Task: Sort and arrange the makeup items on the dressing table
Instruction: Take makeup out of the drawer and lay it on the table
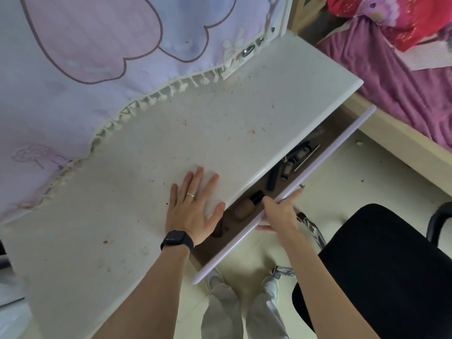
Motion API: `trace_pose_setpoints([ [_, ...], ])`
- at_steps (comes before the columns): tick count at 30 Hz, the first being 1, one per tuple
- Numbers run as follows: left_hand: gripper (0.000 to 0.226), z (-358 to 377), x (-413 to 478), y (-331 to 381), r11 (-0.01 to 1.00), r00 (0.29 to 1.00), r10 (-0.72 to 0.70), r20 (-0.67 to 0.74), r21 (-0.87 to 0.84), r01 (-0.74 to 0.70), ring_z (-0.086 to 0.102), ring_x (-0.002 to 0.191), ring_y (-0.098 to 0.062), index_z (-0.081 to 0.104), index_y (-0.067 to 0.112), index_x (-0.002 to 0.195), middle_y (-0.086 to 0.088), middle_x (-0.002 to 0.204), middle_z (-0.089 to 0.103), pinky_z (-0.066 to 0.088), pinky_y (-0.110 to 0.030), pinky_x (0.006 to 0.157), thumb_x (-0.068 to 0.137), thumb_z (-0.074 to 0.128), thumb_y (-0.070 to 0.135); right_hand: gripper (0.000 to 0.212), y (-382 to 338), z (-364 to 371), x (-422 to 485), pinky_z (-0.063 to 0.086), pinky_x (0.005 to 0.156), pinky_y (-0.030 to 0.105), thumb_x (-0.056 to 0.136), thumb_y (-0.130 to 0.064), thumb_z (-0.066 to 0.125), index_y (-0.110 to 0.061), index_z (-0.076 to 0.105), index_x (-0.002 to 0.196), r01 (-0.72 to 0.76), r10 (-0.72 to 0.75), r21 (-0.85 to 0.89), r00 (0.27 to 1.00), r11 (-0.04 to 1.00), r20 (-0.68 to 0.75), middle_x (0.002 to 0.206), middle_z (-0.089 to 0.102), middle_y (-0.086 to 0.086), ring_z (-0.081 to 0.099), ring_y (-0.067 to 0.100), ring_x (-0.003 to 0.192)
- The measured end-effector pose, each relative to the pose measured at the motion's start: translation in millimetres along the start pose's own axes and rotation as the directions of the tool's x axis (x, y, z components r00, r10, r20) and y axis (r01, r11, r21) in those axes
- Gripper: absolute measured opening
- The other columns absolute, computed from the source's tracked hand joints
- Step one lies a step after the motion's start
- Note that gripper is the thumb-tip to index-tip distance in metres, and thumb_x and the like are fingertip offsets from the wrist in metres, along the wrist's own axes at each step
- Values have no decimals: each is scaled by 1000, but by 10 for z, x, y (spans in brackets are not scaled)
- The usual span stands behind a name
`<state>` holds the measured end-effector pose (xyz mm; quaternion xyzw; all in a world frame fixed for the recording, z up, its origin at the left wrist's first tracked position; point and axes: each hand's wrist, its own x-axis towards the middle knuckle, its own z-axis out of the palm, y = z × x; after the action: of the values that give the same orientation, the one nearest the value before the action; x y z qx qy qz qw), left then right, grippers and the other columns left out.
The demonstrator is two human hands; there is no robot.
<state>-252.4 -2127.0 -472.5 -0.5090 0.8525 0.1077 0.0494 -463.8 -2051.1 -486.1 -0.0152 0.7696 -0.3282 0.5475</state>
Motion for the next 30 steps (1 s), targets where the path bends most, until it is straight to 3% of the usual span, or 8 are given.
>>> trace_pose_setpoints([
  [6, 68, -37, -3, 7, 1000, 1000, -6, 23, 12, 6, -10, 153, -15, -10, 51, 152, 13, 164, -17, 0, -48, 124, 91, 15, 70, 102, 14, -13, -18, 63, 60, 47, 86, -13, 57, -43, -11, 156, 13, -13, 91, 1000, 996, 3, 88, 62, 10, 71, 21, 51],
  [9, 69, -49, -3, 20, 1000, 1000, -10, 15, -10, 10, -8, 153, -14, -3, 50, 153, 14, 165, -15, 1, -48, 124, 91, 18, 69, 94, 96, -128, -42, 62, 57, 49, 85, -6, 59, -38, 6, 157, 14, -12, 115, 1000, 993, -16, 95, 61, 11, 72, 29, 70],
  [12, 68, -47, -6, 34, 1000, 1000, -10, -1, -24, 10, -6, 153, -14, 0, 51, 153, 16, 165, -13, 0, -47, 124, 90, 20, 69, 91, 228, -296, -84, 62, 56, 47, 85, -4, 59, -34, 11, 156, 10, -7, 117, 1000, 993, -18, 101, 61, 13, 71, 33, 82],
  [16, 67, -28, -11, 22, 1000, 1000, -8, -1, -7, 8, -8, 153, -13, -7, 53, 151, 16, 164, -17, 0, -47, 124, 91, 17, 69, 84, 424, -479, -114, 60, 52, 42, 85, -2, 61, -28, 20, 154, 7, -2, 123, 999, 992, -39, 91, 60, 13, 67, 29, 76],
  [21, 68, -14, -4, 19, 1000, 1000, -11, 0, 5, 11, -6, 153, -16, 1, 50, 154, 15, 164, -16, 1, -47, 124, 91, 16, 70, 48, 673, -643, -31, 58, 49, 40, 87, 2, 61, -19, 42, 126, 7, 0, 174, 999, 985, -41, 77, 58, 15, 67, 22, 62],
  [26, 69, -7, -8, 23, 1000, 1000, -1, -9, 10, 1, -3, 153, -18, 4, 47, 155, 12, 166, -8, 3, -48, 123, 91, 20, 68, 37, 753, -678, 40, 59, 51, 39, 88, 0, 65, -14, 45, 117, 16, -11, 182, 1000, 983, -25, 90, 57, 18, 66, 26, 70],
  [30, 68, 17, -18, 26, 1000, 1000, -3, -26, -3, 3, 0, 153, -18, 5, 48, 155, 12, 167, -5, 5, -49, 123, 92, 23, 66, 35, 784, -644, 72, 59, 49, 40, 84, 0, 63, -14, 45, 111, 56, -48, 189, 998, 980, -44, 85, 58, 17, 68, 21, 57],
])
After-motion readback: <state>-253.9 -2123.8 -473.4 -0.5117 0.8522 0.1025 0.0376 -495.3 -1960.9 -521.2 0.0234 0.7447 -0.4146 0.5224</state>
